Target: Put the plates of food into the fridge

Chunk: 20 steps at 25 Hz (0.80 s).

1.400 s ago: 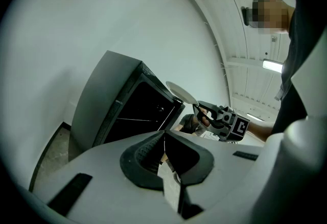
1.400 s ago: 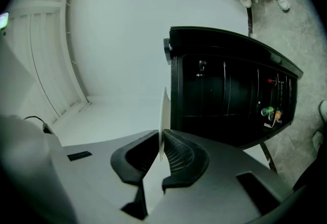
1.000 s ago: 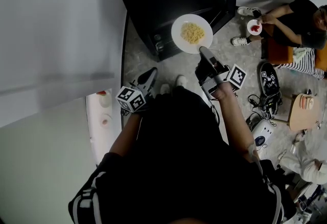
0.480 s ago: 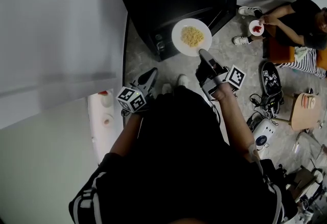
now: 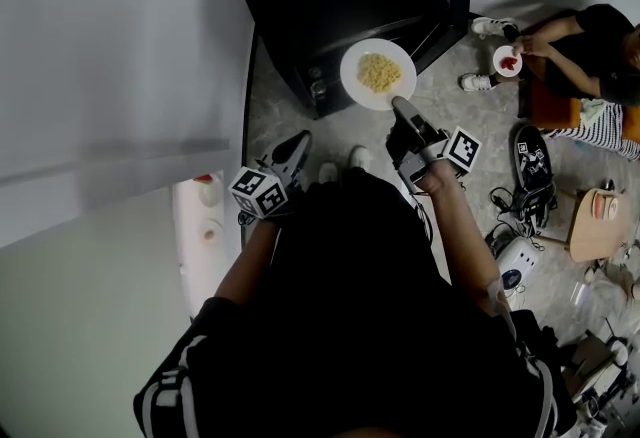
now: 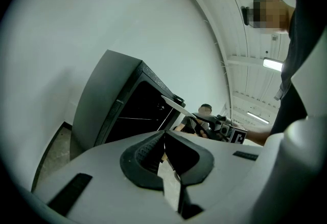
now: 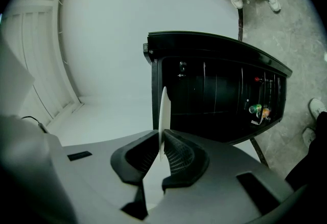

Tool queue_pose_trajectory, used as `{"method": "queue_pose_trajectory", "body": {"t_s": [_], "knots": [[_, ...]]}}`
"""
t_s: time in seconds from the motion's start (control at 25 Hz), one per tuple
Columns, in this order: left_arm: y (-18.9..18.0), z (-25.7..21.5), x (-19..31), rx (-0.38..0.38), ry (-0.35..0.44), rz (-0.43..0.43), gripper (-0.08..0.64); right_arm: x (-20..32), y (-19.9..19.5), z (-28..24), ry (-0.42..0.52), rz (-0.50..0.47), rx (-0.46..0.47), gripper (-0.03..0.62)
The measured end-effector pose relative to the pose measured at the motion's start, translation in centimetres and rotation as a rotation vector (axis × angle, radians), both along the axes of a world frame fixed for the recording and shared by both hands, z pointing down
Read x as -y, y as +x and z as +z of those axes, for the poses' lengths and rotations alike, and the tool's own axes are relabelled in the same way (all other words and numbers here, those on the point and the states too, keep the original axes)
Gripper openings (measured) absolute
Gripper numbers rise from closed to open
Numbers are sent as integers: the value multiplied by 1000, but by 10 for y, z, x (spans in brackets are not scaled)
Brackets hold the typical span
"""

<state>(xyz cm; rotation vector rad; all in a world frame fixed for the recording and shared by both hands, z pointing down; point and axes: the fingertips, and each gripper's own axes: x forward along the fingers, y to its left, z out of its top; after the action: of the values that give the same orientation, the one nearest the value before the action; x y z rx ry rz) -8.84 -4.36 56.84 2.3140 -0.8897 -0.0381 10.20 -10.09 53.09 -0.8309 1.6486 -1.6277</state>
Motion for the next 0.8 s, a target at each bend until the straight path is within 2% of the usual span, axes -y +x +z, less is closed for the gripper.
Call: {"method": "queue_pose_trajectory", "body": {"t_s": [0.8], "knots": [[-8,-3,12,24,-7,-69,21,23,2,55,-50,-59,-9,46]]}}
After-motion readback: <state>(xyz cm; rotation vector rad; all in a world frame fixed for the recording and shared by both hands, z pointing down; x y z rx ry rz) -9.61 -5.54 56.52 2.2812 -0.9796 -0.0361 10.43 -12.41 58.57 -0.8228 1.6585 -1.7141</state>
